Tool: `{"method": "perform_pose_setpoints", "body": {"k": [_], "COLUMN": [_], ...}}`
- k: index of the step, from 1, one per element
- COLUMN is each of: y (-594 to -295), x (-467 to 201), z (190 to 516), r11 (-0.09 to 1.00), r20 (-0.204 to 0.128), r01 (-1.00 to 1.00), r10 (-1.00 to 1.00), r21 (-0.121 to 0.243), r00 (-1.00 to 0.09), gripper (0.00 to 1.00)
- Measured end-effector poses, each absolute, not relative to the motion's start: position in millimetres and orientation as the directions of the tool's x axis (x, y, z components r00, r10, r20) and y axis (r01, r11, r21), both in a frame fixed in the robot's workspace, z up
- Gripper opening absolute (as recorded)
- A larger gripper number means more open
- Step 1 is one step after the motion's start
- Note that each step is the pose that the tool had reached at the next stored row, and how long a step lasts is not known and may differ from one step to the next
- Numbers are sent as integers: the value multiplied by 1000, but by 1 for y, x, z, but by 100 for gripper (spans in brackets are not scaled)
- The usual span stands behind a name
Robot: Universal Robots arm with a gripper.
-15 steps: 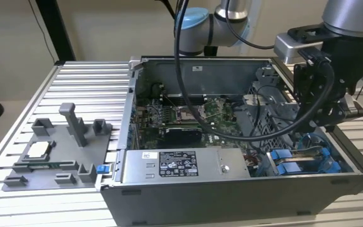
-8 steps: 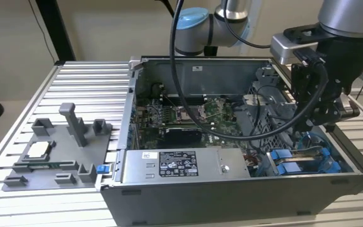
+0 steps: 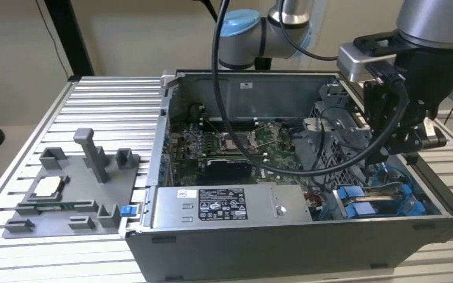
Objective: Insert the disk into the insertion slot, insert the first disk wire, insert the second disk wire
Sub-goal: 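Insert the first disk wire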
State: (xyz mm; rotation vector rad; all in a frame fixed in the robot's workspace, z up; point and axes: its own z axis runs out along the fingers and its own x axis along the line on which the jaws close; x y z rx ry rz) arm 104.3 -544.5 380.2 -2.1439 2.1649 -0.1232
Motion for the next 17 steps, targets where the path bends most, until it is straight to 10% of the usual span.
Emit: {"method": "perform_pose_setpoints", "body": {"k": [17], "y": [-566], "x": [141], "z": [372], "r11": [10], "r20": [-8], "r01": [-999], "r10": [-1000], "r21": [-54], "r00": [-10], "gripper": [0]}}
